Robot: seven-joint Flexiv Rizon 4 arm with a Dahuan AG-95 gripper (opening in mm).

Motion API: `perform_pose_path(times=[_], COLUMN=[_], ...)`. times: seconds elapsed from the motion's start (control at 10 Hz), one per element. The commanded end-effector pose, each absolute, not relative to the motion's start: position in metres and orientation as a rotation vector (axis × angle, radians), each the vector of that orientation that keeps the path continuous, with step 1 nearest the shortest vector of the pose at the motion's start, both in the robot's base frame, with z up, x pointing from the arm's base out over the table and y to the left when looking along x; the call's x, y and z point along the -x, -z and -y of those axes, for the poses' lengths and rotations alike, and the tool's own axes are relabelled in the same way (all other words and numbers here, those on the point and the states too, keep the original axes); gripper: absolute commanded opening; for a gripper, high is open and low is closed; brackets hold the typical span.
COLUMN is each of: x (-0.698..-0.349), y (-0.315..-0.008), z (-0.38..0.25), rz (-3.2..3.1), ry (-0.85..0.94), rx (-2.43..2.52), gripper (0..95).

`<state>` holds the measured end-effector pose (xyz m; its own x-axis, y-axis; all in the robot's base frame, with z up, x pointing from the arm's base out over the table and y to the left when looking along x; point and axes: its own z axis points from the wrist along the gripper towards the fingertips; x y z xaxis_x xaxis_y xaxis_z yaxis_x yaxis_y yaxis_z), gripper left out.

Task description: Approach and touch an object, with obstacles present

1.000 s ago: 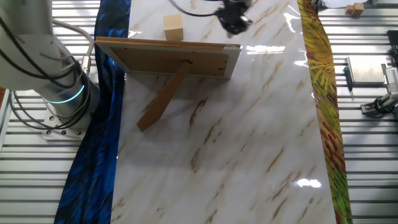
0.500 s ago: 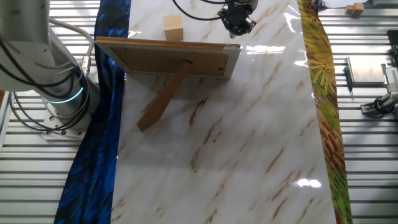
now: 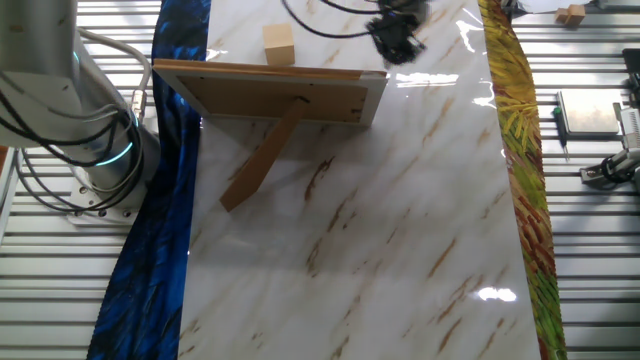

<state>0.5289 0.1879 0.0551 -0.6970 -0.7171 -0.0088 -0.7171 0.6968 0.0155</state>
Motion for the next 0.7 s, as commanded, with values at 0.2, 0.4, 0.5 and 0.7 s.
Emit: perform_pose_path(times=[0.2,0.4,0.5,0.7], x=[-0.5659,-0.5651,-0.5651,-0.5651], y=[-0.0695,-0.0694,-0.0694,-0.0694], z=[-0.1392,-0.1394,-0.1394,-0.1394], rz=[-2.764,-2.765,-2.772,-2.867], ry=[-0.016,-0.056,-0.077,-0.048], rx=[1.522,1.507,1.478,1.298], gripper=[0.0,0.0,0.0,0.0])
